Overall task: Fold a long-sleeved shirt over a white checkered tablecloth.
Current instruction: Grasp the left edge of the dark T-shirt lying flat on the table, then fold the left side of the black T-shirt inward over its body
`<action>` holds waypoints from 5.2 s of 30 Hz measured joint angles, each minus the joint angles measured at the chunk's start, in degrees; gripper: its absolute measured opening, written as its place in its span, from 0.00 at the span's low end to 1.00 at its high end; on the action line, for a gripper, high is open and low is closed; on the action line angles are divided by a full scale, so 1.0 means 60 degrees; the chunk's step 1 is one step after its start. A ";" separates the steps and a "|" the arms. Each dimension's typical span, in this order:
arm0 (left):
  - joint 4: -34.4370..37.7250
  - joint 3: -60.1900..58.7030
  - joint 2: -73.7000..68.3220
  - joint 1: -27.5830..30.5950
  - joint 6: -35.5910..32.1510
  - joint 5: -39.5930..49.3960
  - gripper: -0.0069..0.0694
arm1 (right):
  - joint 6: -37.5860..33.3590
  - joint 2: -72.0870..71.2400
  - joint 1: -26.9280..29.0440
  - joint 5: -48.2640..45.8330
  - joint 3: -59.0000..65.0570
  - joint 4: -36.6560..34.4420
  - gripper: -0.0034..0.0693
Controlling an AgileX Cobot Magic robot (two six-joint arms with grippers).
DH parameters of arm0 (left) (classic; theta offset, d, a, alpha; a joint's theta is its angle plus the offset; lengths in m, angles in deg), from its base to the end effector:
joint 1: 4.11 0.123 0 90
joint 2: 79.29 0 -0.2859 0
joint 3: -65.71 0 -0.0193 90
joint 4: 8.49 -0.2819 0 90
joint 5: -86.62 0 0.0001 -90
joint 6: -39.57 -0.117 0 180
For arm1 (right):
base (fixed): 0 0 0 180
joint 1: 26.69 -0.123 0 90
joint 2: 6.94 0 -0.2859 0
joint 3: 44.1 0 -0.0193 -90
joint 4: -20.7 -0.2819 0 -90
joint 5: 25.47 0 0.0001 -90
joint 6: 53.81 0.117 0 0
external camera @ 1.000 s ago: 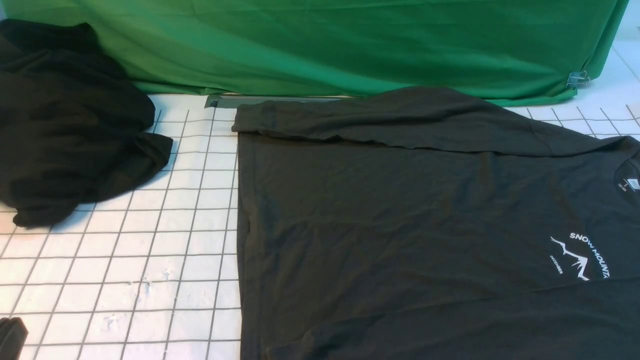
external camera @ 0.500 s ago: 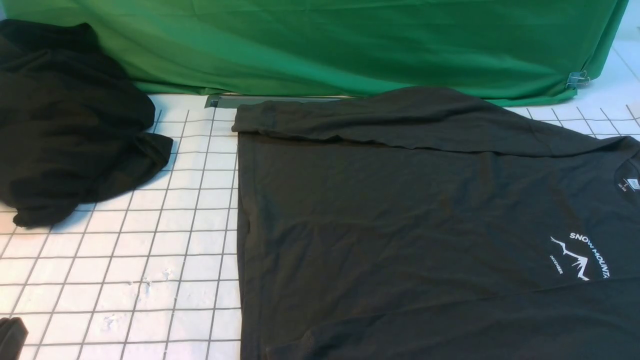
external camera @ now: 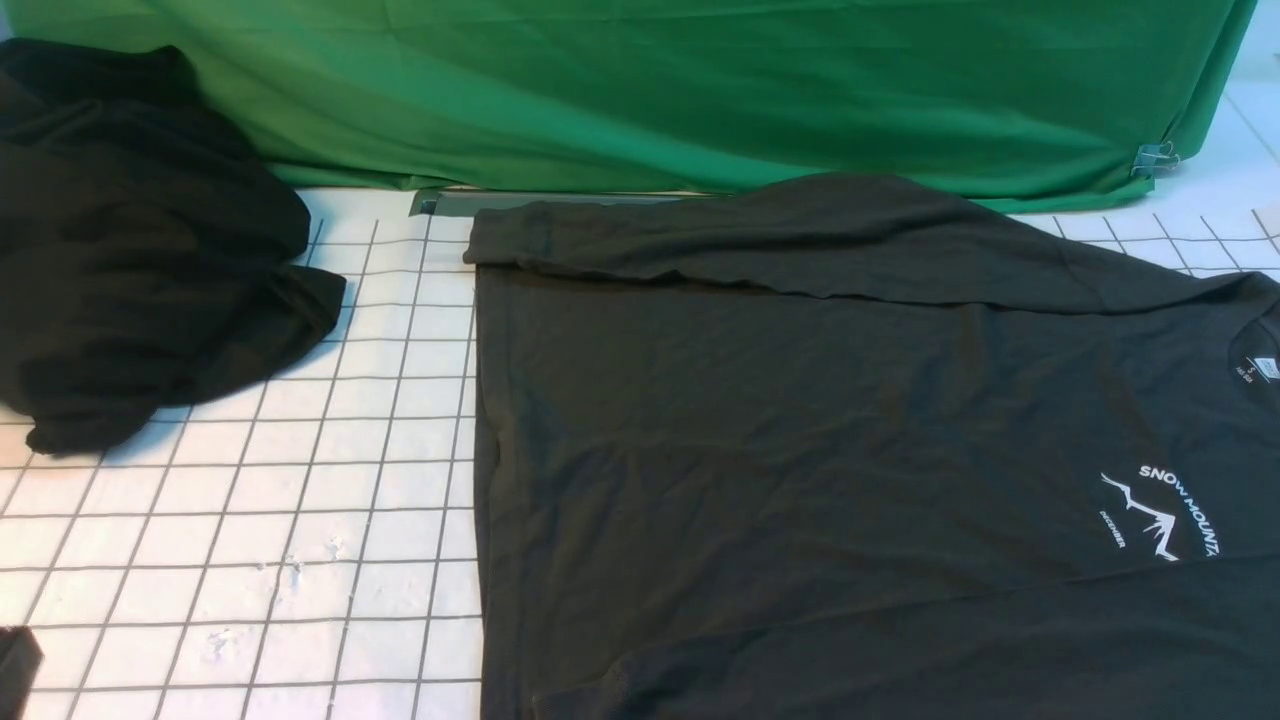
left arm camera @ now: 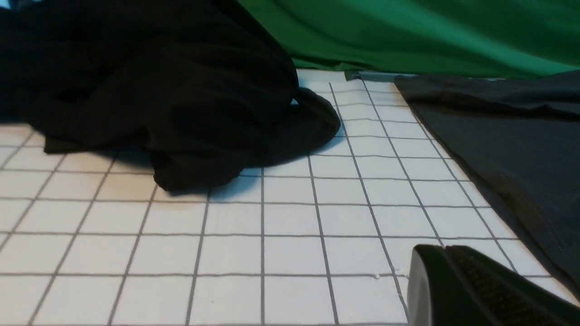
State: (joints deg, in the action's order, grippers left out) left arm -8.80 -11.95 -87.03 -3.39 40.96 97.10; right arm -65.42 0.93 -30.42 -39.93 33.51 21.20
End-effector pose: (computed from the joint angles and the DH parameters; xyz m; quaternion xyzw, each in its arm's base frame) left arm 0.1125 0.0015 0.1913 -0.0120 0.7423 -0.0018 0.6699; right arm 0.1113 0.0070 0.1833 -0.1047 0.7585 -0.0477 0.6414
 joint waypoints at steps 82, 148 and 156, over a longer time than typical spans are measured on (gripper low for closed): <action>0.6513 0.8060 -1.5268 -0.4338 -0.2429 0.6010 0.21 | -0.0419 0.7638 0.0000 -0.8140 -0.7155 -0.1788 0.19; 0.4462 1.2901 -1.5691 -0.2522 -0.0924 0.5407 0.11 | -0.0247 0.7638 0.0000 -0.7051 -0.7155 -0.1749 0.35; 0.4381 1.4197 -1.8007 -0.2131 -0.0887 0.4892 0.11 | -0.0023 0.7638 0.0000 -0.7051 -0.7155 -0.1749 0.36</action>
State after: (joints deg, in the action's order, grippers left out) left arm 17.49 73.23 -195.07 -16.18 35.64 126.46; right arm -65.56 46.76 -30.42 -82.24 -9.42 10.71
